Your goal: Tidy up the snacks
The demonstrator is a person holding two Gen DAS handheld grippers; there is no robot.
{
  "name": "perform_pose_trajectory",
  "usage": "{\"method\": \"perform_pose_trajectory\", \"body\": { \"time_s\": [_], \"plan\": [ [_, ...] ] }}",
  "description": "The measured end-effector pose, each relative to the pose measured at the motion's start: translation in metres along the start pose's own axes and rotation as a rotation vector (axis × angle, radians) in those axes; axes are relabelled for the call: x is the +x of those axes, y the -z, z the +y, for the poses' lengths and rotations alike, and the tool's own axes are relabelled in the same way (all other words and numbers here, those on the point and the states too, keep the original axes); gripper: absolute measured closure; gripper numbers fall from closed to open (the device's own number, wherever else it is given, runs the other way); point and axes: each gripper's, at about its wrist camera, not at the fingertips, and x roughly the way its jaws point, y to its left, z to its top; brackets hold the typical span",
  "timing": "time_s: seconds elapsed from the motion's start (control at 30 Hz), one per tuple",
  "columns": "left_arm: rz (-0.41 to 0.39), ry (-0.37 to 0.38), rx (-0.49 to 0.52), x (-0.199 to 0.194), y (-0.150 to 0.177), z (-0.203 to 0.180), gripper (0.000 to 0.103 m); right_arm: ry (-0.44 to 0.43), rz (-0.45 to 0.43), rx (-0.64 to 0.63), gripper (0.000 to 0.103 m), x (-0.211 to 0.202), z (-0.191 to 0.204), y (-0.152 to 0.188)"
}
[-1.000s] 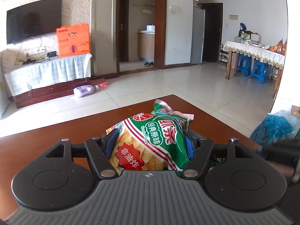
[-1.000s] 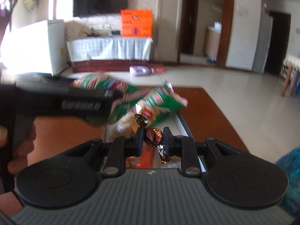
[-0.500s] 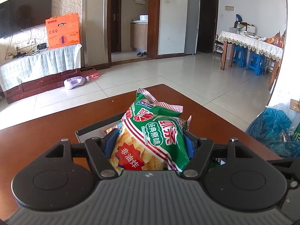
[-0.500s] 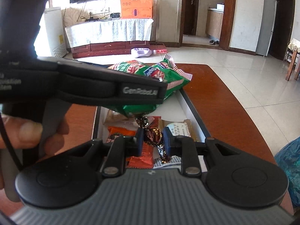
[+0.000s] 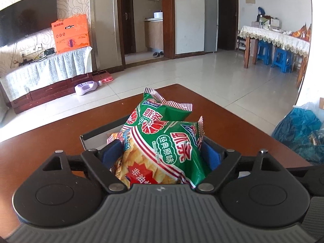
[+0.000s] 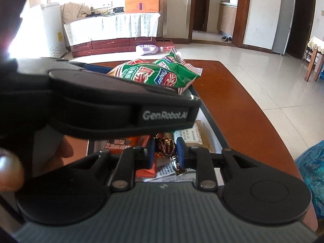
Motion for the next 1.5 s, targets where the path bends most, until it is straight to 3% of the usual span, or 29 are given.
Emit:
{"method": "perform_pose_trajectory", "body": {
  "time_s": [0.2,0.27,0.33,0.43,0.67,0.77,0.93,1.1,1.3,1.5],
  "plan": [
    [0.043,-0.031,0.006,-0.007,0.001,-0.004,0.012,0.005,0.000,0.018,0.075,-0.004,-0.001,0.003],
    [0.052,-0.048,0.021,-0.010,0.002,-0.006,0.012,0.010,-0.013,0.034,0.066,-0.008,-0.002,0.004],
    [0.052,-0.056,0.025,-0.013,0.004,-0.007,0.012,0.032,-0.022,0.035,0.049,-0.012,-0.002,0.004],
    [0.052,-0.046,0.024,-0.019,0.006,-0.008,0.012,0.056,-0.031,0.017,0.044,-0.018,0.000,0.009],
    [-0.030,0.022,0.044,-0.044,0.002,-0.015,0.010,0.073,-0.087,0.023,0.041,-0.043,0.005,0.014],
    [-0.042,0.038,0.085,-0.049,-0.002,-0.023,0.009,0.099,-0.090,0.048,0.041,-0.051,0.003,0.018],
    [-0.040,0.046,0.043,-0.067,0.002,-0.022,0.008,0.076,-0.101,0.085,0.041,-0.068,-0.001,0.026],
    [-0.058,0.031,-0.004,-0.105,0.015,-0.014,0.008,0.074,-0.093,0.083,0.041,-0.088,0.009,0.038],
    [-0.067,-0.033,0.024,-0.159,0.035,-0.017,0.003,0.090,-0.079,0.095,0.041,-0.117,0.024,0.057],
    [-0.011,-0.110,-0.022,-0.205,0.069,-0.014,0.002,0.082,-0.069,0.071,0.041,-0.135,0.041,0.075]
  ]
}}
